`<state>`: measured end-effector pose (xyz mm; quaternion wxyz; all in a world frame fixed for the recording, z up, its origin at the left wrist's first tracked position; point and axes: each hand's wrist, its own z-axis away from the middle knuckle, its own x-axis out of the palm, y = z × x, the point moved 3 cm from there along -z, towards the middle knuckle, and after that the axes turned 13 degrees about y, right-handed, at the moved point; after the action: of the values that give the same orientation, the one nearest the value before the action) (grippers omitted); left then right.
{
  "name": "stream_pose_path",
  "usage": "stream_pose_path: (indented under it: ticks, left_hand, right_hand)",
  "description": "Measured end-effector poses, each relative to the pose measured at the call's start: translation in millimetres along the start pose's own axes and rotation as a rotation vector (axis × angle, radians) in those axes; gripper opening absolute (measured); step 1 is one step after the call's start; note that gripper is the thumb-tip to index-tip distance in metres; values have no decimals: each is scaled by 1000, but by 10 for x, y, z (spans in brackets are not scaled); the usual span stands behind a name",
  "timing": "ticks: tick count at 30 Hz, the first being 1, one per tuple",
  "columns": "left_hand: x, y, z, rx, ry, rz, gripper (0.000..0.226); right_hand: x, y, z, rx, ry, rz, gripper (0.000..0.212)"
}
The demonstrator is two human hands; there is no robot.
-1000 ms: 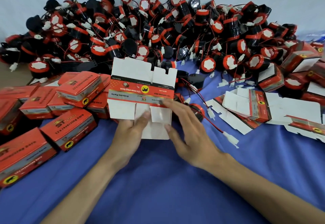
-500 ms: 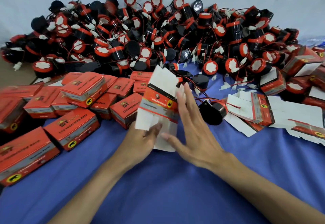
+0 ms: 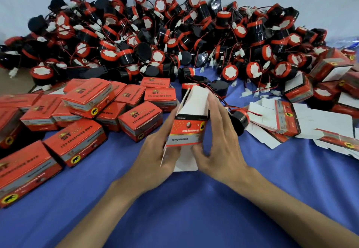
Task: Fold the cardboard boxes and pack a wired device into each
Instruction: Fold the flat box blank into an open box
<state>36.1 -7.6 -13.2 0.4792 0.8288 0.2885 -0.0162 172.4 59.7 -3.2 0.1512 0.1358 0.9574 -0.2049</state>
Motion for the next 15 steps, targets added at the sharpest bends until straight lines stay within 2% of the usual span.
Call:
stream_pose_path:
  ticks: [2, 3, 6, 11, 13, 15]
  left_hand:
    - [-20, -29, -12, -26, 58, 31, 68]
    - [-39, -45, -23, -42, 75, 68, 70]
    - [-78, -81, -68, -62, 91, 85, 67]
    - [-228, -230, -163, -62, 65, -21, 66]
    - [-305, -304, -194, -134, 43, 4, 68]
    - [-342, -355, -208, -254, -56, 76, 72]
  right_hand:
    - [-7, 1, -6, 27, 8, -28, 80]
    - [-6, 3, -12, 35, 5, -20, 84]
    - [0, -2, -19, 40, -22, -6, 82]
    - [7, 42, 4, 76, -82, 43, 75]
    - [19, 64, 20, 118, -120, 46, 75]
    - [23, 92, 33, 136, -145, 30, 73]
